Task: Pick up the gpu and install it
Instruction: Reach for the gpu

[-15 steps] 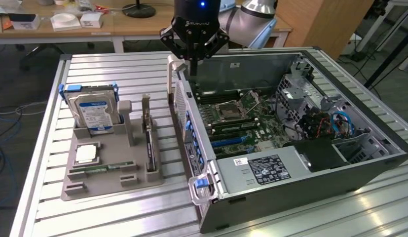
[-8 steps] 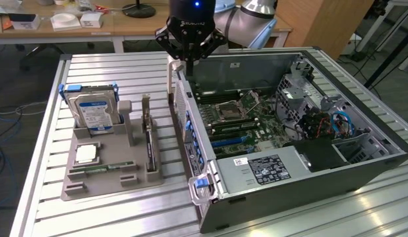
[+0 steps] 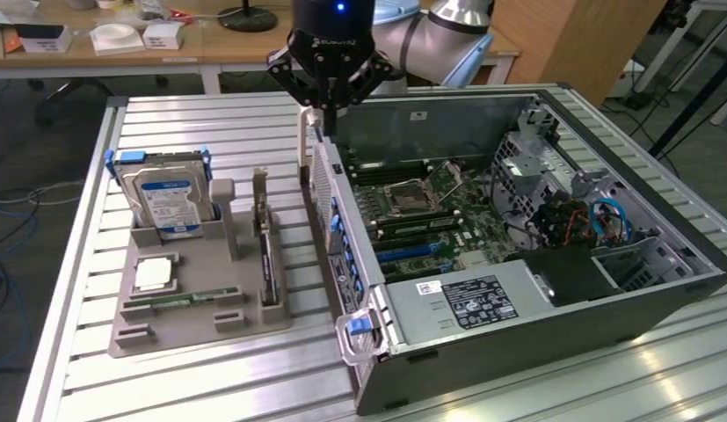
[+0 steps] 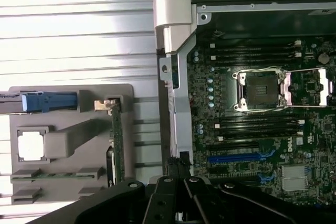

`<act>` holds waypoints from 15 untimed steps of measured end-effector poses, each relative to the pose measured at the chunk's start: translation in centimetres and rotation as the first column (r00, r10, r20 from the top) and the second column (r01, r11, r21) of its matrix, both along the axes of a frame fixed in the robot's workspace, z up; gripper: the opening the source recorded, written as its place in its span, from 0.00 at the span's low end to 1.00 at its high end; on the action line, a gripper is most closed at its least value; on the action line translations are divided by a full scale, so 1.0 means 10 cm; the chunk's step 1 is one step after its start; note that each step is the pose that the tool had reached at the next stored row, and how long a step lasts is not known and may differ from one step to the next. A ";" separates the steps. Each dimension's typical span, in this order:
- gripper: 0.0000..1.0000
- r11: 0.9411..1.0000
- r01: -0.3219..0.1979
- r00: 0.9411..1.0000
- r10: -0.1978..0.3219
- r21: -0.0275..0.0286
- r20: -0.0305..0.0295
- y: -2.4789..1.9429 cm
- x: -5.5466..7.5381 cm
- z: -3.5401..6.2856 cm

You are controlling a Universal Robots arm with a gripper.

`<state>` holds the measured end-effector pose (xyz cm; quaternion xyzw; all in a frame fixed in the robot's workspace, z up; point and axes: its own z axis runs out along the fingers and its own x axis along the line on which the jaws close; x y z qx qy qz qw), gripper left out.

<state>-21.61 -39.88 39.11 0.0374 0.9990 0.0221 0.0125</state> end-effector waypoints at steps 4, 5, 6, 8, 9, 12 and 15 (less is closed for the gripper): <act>0.11 1.000 0.000 1.000 0.000 0.000 0.000 0.000 -0.05 -0.001; 0.11 1.000 0.000 1.000 0.000 0.000 0.000 0.000 -0.07 -0.002; 0.11 1.000 0.000 1.000 0.000 0.000 0.000 0.000 -0.08 -0.003; 0.11 1.000 0.000 1.000 0.000 0.000 0.000 0.000 -0.11 -0.003; 0.11 1.000 0.000 1.000 0.000 0.000 0.000 0.000 -0.12 -0.003; 0.11 1.000 0.000 1.000 0.000 0.000 0.000 0.000 -0.15 -0.004; 0.11 1.000 0.000 1.000 0.000 0.000 0.000 0.000 -0.18 -0.004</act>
